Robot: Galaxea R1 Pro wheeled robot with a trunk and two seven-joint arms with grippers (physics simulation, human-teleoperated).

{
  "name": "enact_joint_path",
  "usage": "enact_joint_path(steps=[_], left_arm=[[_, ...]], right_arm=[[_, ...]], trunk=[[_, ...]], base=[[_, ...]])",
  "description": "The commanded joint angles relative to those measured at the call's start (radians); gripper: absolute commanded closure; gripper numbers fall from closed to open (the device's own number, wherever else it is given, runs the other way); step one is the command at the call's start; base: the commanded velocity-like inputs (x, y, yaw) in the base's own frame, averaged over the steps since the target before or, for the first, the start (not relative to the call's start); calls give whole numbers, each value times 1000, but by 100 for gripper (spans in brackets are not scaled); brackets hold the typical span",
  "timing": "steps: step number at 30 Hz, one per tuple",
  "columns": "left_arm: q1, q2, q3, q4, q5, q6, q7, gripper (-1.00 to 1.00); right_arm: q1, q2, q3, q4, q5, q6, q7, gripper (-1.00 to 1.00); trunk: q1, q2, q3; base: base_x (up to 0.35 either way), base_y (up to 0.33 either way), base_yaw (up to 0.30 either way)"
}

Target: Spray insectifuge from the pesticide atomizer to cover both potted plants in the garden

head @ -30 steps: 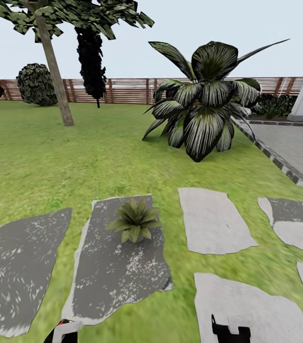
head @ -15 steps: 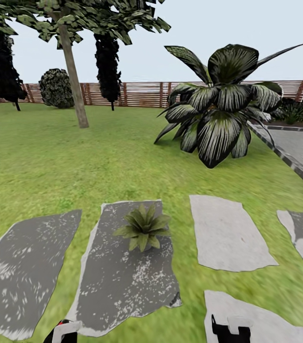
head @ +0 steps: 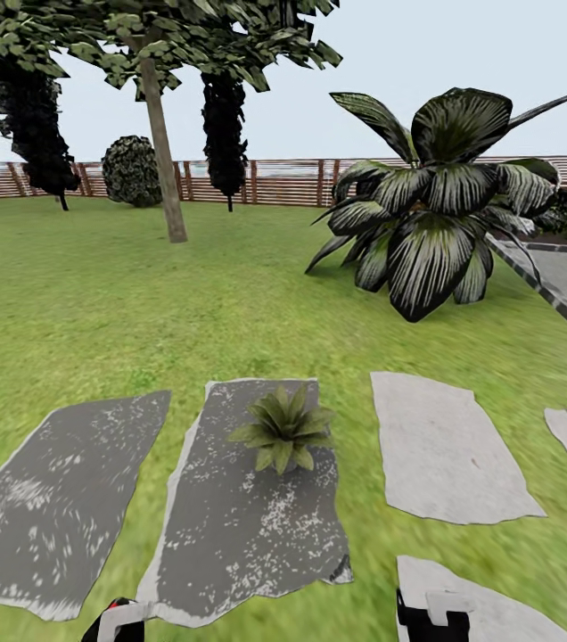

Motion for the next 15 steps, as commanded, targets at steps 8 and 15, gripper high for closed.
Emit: enact_joint_path(steps=[8,15], left_arm=[[-1,-1,1,2,3,-3,-2,100],[-1,1,2,1,3,-3,-2,100]], right_arm=[[-1,-5,6,1,36,-2,-6,-100],[-1,-4,6,-3,55,-2,-6,-100]], trunk=[[0,0,0],[0,0,0]], base=[[0,0,8],[0,0,0]])
